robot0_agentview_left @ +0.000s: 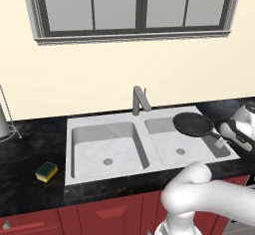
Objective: Pick the pan and sponge and place them into the sink. Then turn on the water.
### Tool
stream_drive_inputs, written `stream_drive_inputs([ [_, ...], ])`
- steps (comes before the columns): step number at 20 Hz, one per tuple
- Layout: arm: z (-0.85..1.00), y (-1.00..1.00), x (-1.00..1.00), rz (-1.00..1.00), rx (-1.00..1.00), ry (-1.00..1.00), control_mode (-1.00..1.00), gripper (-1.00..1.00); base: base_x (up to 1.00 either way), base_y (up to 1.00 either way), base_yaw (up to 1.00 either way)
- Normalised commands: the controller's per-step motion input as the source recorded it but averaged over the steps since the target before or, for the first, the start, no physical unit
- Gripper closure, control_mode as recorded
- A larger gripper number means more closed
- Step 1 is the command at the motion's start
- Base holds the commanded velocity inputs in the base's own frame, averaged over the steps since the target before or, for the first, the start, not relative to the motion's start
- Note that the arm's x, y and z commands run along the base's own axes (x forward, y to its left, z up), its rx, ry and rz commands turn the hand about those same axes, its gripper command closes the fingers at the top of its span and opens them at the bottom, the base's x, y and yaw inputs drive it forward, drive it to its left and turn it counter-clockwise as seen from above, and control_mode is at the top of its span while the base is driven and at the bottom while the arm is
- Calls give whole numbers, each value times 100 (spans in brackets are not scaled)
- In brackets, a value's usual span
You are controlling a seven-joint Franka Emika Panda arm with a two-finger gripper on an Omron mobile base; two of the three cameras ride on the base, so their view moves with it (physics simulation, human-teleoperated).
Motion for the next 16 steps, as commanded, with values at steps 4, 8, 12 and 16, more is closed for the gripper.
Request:
stream_drive_inputs([
  [4,-2,47,0,7,0,0,-100,100,0,0,0],
  [8,-12,37,6,8,0,2,-100,100,0,0,0],
  [12,-18,23,26,8,0,4,-100,100,0,0,0],
  [16,-13,18,35,7,0,3,-100,100,0,0,0],
])
